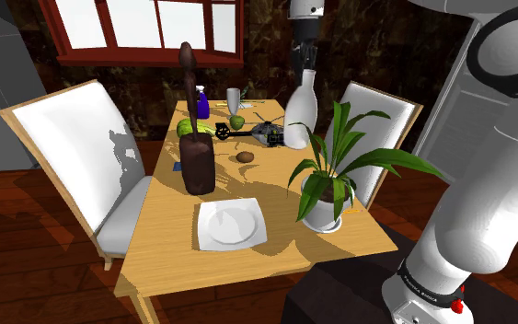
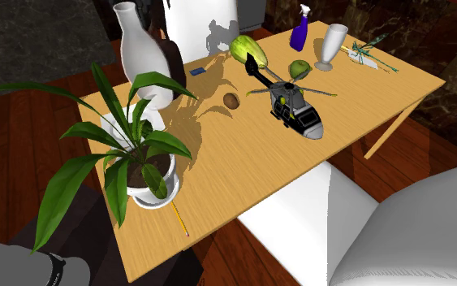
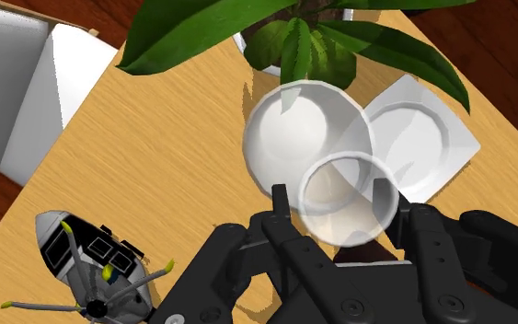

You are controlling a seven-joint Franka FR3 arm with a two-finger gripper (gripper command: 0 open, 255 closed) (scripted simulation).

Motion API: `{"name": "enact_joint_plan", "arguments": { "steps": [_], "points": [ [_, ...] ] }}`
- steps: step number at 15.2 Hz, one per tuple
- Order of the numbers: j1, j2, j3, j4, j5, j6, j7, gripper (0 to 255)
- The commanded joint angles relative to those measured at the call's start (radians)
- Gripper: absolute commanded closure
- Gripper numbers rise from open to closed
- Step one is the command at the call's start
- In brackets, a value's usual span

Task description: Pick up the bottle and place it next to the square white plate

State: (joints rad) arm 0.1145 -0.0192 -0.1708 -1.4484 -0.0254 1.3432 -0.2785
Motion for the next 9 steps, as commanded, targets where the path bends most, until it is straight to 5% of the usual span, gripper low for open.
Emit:
{"name": "enact_joint_plan", "arguments": {
  "steps": [1, 9],
  "points": [
    [0.002, -0.016, 0.002, -0.049, -0.002, 0.034, 0.004, 255],
    [0.003, -0.054, 0.004, -0.204, -0.008, 0.152, 0.011, 255]
  ]
}}
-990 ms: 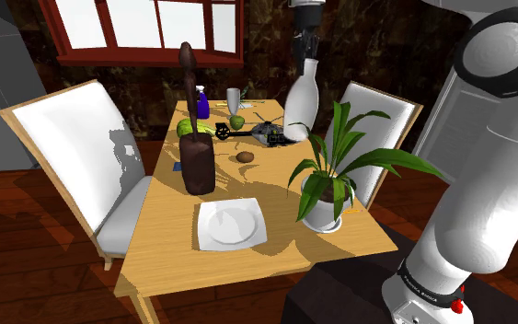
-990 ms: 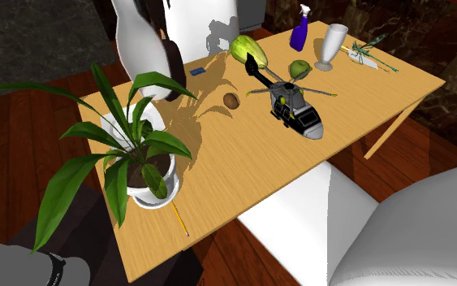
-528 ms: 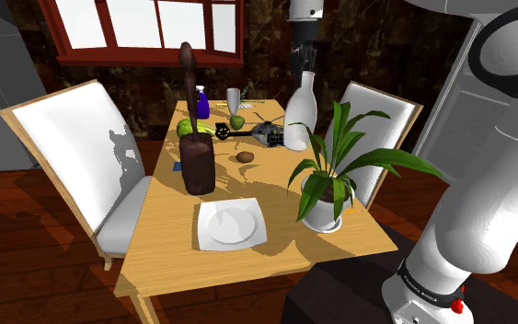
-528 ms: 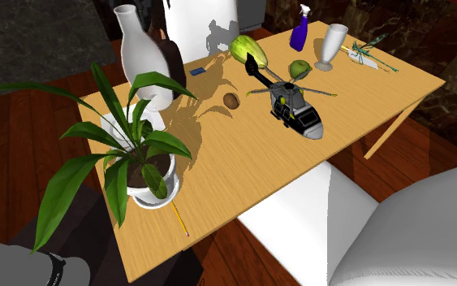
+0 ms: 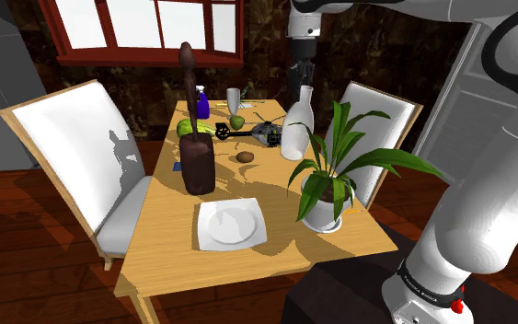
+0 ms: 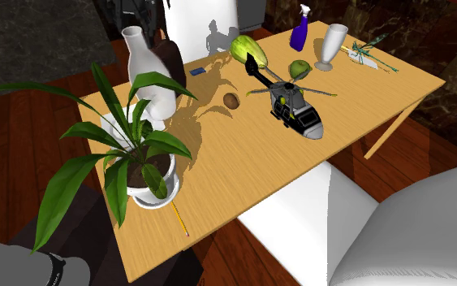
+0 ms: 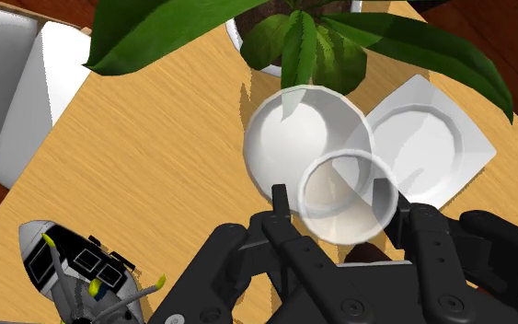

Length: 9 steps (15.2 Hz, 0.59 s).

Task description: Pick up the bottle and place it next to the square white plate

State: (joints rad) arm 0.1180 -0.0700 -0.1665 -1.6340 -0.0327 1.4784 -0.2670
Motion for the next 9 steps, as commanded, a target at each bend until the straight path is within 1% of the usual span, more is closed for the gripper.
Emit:
{"name": "enact_joint_plan", "arguments": {
  "steps": [1, 9],
  "points": [
    [0.0, -0.006, 0.0, -0.036, -0.001, 0.031, 0.0, 255],
    [-0.001, -0.024, 0.0, -0.165, -0.004, 0.142, 0.005, 255]
  ]
}}
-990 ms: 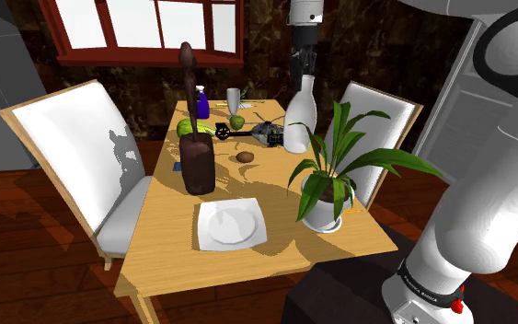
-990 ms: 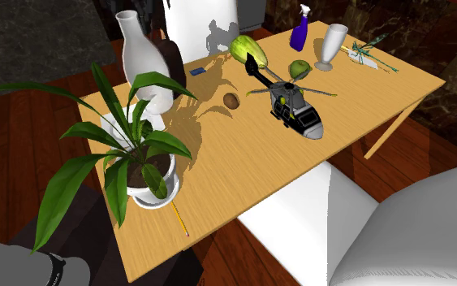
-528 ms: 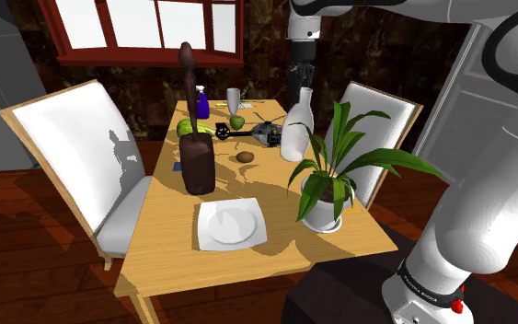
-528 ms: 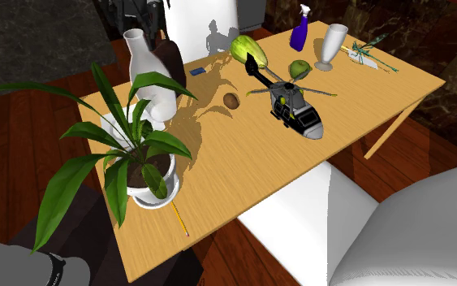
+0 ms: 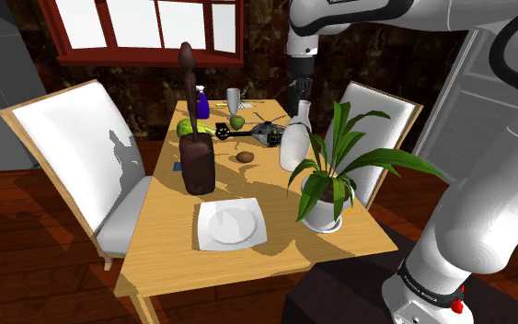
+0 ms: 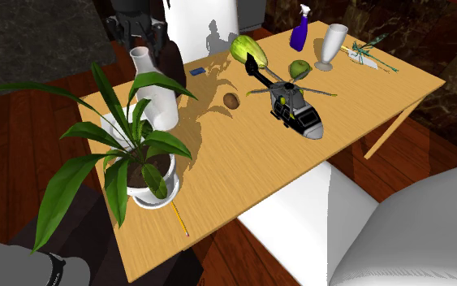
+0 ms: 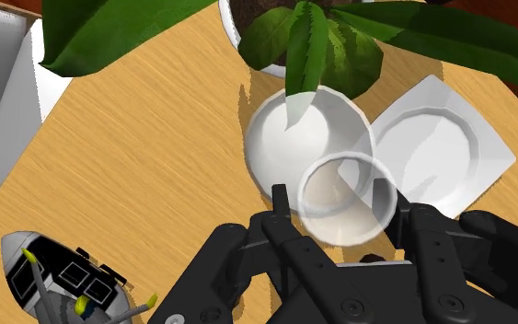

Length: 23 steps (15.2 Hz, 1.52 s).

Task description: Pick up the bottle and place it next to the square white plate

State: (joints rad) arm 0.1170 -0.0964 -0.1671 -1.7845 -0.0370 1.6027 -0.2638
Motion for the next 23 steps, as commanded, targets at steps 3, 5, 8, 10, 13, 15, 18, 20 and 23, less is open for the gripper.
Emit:
{"name": "enact_joint_plan", "arguments": {
  "steps": [3, 5, 8, 10, 13, 15, 18, 20, 23],
  "points": [
    [0.0, -0.001, 0.0, -0.058, 0.0, 0.058, 0.003, 255],
    [0.0, -0.001, 0.0, -0.086, 0.0, 0.085, 0.003, 255],
    [0.0, -0.001, 0.0, -0.125, -0.001, 0.125, 0.004, 255],
    [-0.001, 0.001, -0.001, -0.151, -0.001, 0.152, 0.004, 255],
    [-0.001, 0.004, -0.001, -0.187, -0.001, 0.192, 0.005, 255],
    [-0.001, 0.008, -0.002, -0.21, 0.0, 0.219, 0.005, 255],
    [-0.002, 0.015, -0.003, -0.242, 0.0, 0.258, 0.005, 255],
    [-0.002, 0.021, -0.003, -0.263, 0.001, 0.285, 0.005, 255],
    [-0.002, 0.031, -0.004, -0.293, 0.002, 0.325, 0.004, 255]
  ]
}}
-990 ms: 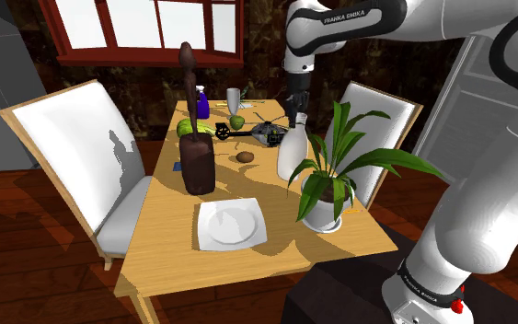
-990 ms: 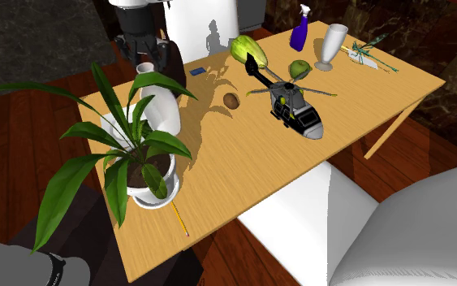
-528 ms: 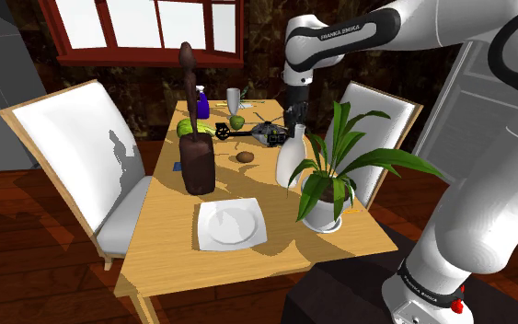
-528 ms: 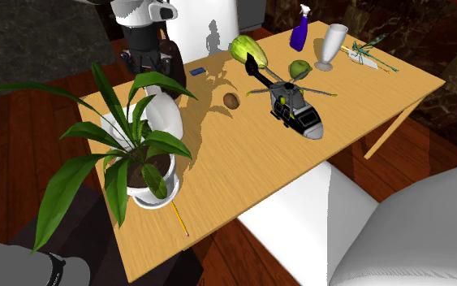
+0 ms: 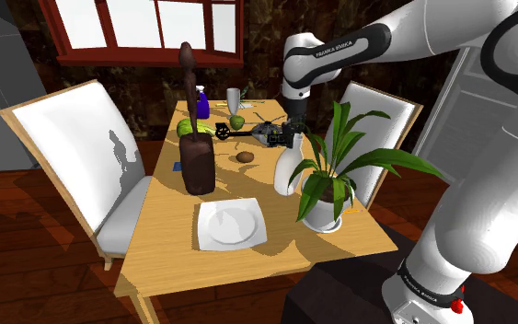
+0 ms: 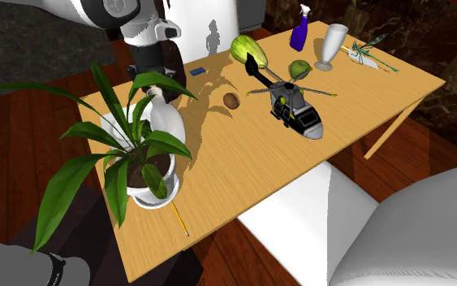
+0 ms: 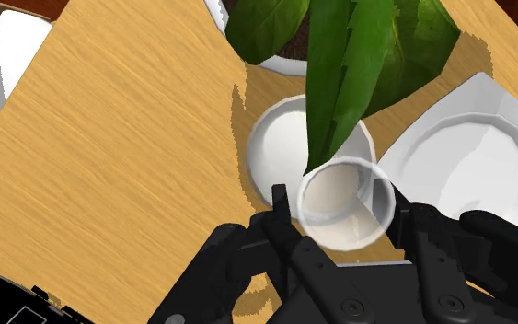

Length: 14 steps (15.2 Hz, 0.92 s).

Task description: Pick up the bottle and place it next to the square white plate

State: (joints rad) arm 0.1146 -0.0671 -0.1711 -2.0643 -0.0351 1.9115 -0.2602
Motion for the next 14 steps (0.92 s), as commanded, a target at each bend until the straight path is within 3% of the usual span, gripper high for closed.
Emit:
{"name": "enact_joint_plan", "arguments": {
  "steps": [1, 8, 14],
  "points": [
    [0.0, 0.006, 0.0, -0.022, 0.001, 0.029, 0.0, 255],
    [-0.001, 0.042, -0.002, -0.086, 0.006, 0.128, -0.002, 255],
    [-0.001, 0.042, -0.002, -0.086, 0.006, 0.128, -0.002, 255]
  ]
}}
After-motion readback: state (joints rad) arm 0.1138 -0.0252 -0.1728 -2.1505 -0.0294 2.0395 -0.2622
